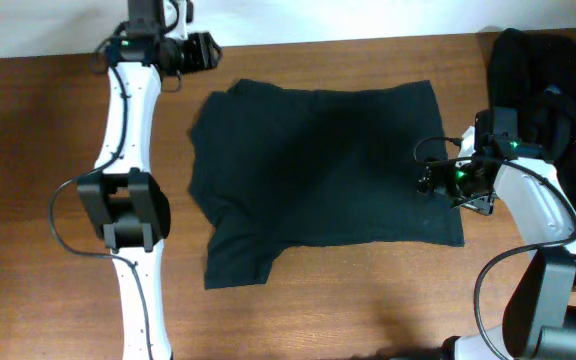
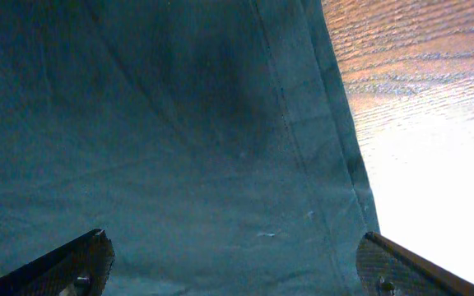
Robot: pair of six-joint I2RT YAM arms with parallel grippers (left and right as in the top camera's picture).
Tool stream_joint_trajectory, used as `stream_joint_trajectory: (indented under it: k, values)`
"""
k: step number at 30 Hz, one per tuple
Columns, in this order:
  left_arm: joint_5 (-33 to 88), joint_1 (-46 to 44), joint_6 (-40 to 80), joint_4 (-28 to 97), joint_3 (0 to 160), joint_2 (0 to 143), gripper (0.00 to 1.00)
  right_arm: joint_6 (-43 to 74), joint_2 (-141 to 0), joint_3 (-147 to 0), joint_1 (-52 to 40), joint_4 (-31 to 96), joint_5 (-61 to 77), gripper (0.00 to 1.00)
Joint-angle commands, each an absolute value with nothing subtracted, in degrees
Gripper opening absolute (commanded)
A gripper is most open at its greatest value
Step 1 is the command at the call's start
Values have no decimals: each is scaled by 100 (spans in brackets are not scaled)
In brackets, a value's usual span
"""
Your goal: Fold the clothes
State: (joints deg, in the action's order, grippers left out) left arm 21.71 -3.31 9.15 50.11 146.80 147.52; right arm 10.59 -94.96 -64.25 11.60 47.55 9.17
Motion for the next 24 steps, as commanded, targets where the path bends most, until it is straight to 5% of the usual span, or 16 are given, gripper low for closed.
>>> stream_joint_trajectory:
  k: [1,12,24]
  values:
    - [2185,-528,532,5043,14770,15023,67,1103,-9365,-6506,1199,4755,969,99]
    - [508,-825,-294,5312,14763,15290,66,1103,-9365,-6506,1199,4755,969,99]
    - [473,-814,-744,4768,14746,15635,62,1103,-9365,-6506,1199,4755,969,99]
